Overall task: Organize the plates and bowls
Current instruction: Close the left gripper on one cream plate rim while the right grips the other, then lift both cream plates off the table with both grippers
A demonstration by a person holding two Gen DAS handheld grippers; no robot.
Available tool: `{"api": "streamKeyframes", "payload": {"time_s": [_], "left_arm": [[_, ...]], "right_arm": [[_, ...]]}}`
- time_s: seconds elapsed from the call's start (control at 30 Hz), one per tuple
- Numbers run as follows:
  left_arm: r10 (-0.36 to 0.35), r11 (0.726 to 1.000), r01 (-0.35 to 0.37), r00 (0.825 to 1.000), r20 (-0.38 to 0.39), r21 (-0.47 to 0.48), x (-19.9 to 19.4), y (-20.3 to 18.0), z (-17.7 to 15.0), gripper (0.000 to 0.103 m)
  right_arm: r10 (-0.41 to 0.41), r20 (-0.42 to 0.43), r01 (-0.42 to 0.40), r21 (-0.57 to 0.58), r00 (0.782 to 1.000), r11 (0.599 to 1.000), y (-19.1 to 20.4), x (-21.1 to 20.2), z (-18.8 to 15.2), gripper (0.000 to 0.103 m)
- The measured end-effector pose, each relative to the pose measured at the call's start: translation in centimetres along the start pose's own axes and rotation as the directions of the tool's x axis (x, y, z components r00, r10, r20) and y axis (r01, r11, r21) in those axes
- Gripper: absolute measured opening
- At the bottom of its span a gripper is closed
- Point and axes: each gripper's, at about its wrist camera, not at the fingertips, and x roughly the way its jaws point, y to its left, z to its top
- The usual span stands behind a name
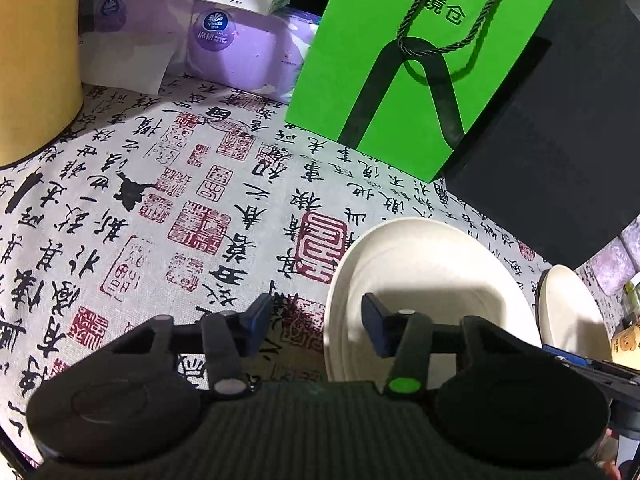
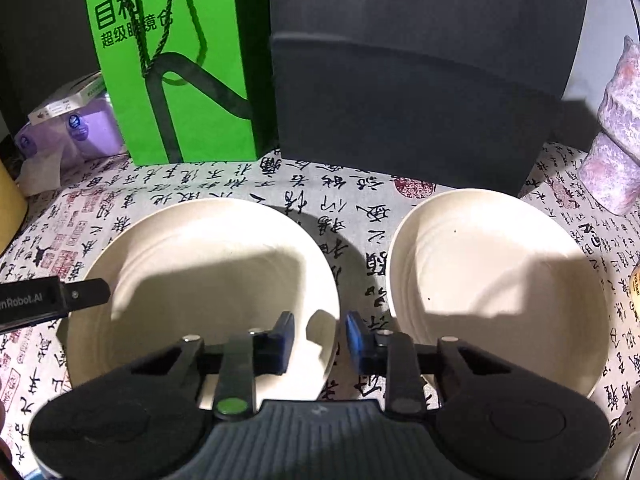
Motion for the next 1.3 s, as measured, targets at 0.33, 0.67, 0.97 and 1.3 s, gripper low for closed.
{"api": "streamKeyframes", "payload": {"time_s": [0.33, 0.67, 0.97, 1.3], "left_arm": [[-0.012, 0.999, 0.013, 1.000, -0.014, 0.035, 0.2, -0.5, -0.3, 0.010], [-0.009, 0.999, 0.009, 1.000, -0.007, 0.051, 0.3, -0.7, -0.7, 0.009], [-0.013, 0.998, 0.012, 1.000, 0.016, 0.069, -0.1, -0.9, -0.8, 0.010], [-0.005, 0.998, 0.003, 0.999, 0.038, 0.055, -0.7, -0.8, -0.5, 0.010]], "right_arm": [[-0.011, -0.018, 0.011, -0.001, 1.000, 1.000, 0.1, 0.5, -0.4, 0.012], [-0.029, 0.007, 0.030, -0.034, 1.000, 0.999, 0.6, 0.4, -0.5, 0.012], [-0.046, 0.027, 0.047, -0.060, 0.999, 0.997, 0.8, 0.2, -0.5, 0.012], [-0.040, 0.080, 0.045, -0.072, 0.996, 0.996, 0.9, -0.7, -0.3, 0.011]]}}
